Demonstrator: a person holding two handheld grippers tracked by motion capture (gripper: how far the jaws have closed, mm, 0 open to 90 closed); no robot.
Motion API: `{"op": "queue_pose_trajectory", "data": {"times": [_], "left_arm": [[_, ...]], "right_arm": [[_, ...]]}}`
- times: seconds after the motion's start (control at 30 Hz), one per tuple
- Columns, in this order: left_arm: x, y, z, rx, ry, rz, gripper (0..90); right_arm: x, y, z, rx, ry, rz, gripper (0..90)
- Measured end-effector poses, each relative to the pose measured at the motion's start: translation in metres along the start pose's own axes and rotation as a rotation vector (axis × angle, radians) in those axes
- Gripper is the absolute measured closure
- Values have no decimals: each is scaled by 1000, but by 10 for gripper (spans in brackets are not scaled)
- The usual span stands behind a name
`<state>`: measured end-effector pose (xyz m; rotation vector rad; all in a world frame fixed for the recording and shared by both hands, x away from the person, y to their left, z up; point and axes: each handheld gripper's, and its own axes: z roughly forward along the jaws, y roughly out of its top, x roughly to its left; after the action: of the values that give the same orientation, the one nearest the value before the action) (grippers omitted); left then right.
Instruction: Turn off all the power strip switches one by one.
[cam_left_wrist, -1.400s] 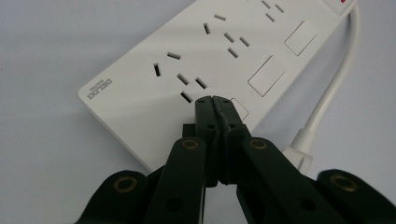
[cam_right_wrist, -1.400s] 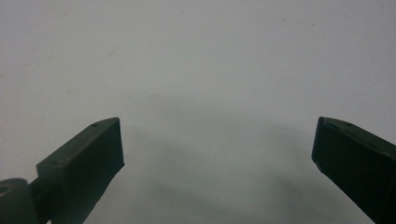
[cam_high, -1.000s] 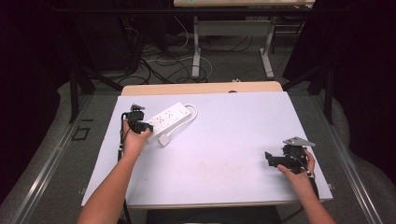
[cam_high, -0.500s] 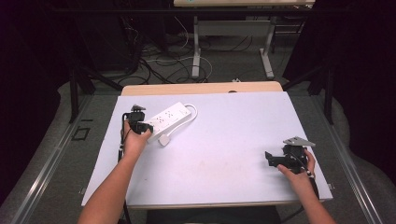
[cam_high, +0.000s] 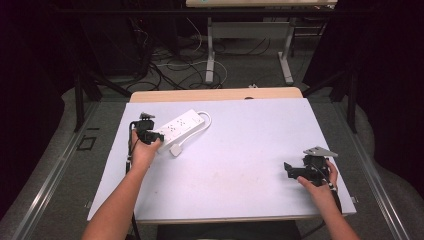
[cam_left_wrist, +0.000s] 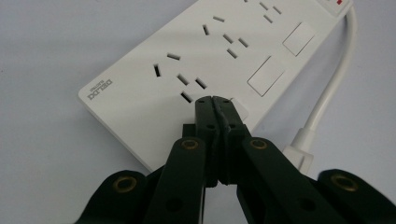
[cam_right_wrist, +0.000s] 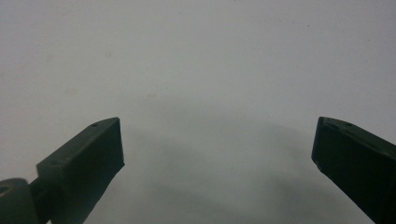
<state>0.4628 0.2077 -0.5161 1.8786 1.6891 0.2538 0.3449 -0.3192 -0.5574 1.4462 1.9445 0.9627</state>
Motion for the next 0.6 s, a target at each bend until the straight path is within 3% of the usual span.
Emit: {"op": "queue_pose_trajectory", "data": {"times": [0.3,0.5,0.6], "left_arm": [[3,-7,-10,-15,-46,10,830],[5,-14,-17,-61,-83,3,775],[5,-17,-22,-68,-106,21,743]], "right_arm": [[0,0,-1,-2,0,0,17],[0,0,0,-2,-4,2,17],[0,0,0,-2,-1,-3,17]]}}
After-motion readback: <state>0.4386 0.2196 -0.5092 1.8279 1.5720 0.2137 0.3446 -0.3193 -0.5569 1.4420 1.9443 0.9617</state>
